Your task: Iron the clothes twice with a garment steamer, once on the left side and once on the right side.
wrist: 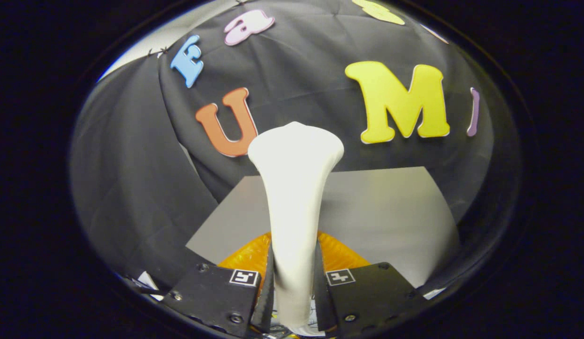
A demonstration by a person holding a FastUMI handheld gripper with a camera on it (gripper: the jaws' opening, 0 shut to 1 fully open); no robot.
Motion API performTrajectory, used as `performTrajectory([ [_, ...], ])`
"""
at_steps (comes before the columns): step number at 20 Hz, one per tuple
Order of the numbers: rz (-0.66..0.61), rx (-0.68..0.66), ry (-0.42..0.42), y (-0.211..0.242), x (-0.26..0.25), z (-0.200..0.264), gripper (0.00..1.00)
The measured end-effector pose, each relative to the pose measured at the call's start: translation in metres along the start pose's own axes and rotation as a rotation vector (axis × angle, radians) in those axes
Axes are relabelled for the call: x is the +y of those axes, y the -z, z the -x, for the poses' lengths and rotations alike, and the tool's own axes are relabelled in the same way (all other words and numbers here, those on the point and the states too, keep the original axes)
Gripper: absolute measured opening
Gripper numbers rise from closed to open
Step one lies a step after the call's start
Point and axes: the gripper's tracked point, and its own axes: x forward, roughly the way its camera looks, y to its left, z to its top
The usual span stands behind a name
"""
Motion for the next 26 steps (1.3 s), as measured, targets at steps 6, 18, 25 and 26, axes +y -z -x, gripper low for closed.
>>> performTrajectory([
  [6, 0.009, -0.186, -0.042, -0.016, 0.002, 0.115, 0.39],
  [18, -0.057, -0.434, 0.016, -0.045, -0.063, 0.321, 0.38],
  [25, -0.103, -0.568, 0.123, -0.117, -0.132, 0.363, 0.39],
  [26, -0.102, -0.586, 0.135, -0.129, -0.139, 0.365, 0.38],
])
